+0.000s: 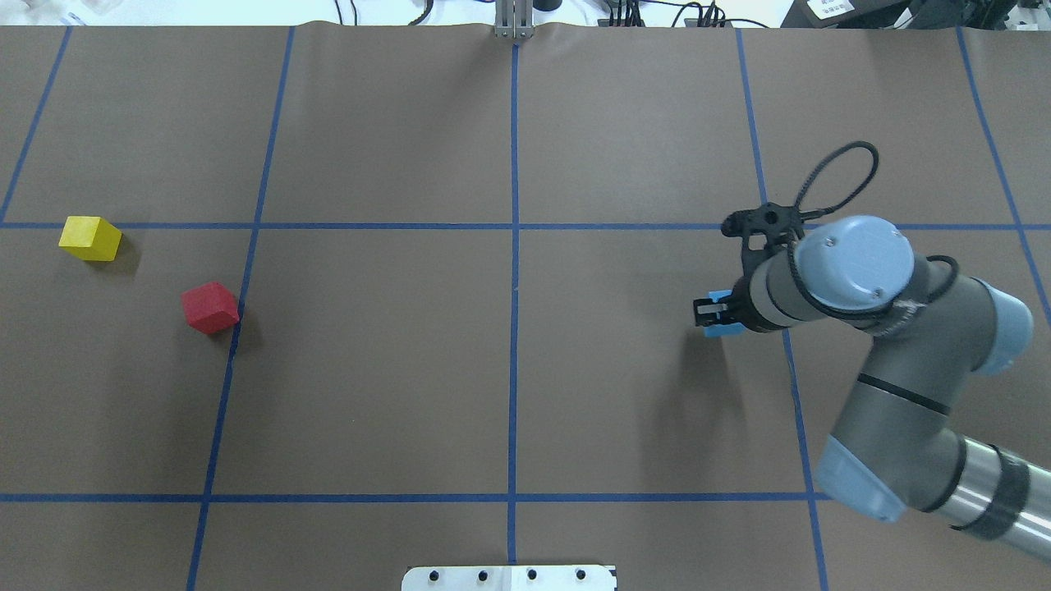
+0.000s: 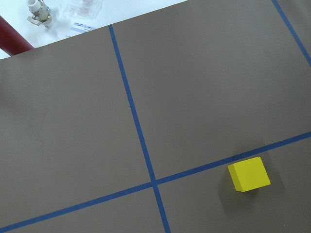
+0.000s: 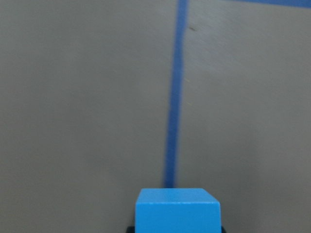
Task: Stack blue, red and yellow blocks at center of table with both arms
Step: 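Carry the blue cube with the right gripper to the table center and lower it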
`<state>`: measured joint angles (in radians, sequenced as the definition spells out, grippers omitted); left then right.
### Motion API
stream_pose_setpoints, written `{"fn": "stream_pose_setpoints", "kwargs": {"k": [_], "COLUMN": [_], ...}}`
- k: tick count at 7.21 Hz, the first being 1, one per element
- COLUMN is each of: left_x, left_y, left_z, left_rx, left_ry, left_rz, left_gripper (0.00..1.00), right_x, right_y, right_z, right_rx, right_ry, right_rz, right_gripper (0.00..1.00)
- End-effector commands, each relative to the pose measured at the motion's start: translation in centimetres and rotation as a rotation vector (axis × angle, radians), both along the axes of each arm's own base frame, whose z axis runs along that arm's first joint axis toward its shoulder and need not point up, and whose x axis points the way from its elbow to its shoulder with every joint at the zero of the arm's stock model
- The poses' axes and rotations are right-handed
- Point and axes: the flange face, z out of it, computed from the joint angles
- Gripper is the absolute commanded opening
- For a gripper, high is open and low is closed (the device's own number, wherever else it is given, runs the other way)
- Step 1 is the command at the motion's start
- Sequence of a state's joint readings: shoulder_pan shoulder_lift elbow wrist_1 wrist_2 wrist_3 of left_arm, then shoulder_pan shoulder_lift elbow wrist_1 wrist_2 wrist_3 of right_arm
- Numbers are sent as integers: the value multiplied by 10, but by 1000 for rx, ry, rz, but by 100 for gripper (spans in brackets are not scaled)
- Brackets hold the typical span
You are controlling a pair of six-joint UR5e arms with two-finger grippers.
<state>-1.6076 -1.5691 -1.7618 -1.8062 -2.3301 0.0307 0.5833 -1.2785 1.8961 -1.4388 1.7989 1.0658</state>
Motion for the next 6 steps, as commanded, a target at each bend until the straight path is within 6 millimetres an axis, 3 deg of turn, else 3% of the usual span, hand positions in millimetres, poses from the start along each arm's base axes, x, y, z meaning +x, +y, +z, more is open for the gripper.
{"fn": "stream_pose_setpoints", "kwargs": {"k": [1, 3, 4, 5, 6], "left_x": [0, 0, 0, 0, 0], "left_y": [0, 0, 0, 0, 0], "left_z": [1, 2, 2, 6, 10], "left_rx": [-3, -6, -7, -13, -23], "left_ry": [1, 2, 2, 2, 2], "left_rz": [1, 1, 0, 1, 1], "left_gripper": [100, 100, 100, 100, 100], "right_x": [-82, -148, -178, -192, -204], "right_y": [-45, -50, -43, -27, -16], "right_z": [-106, -158, -168, -170, -168], "right_rx": [-25, -24, -32, -29, -21], "right_ry": [-9, -19, -5, -7, -18], "right_rz": [21, -8, -37, -67, -86], "right_gripper": [0, 0, 0, 0, 33]}}
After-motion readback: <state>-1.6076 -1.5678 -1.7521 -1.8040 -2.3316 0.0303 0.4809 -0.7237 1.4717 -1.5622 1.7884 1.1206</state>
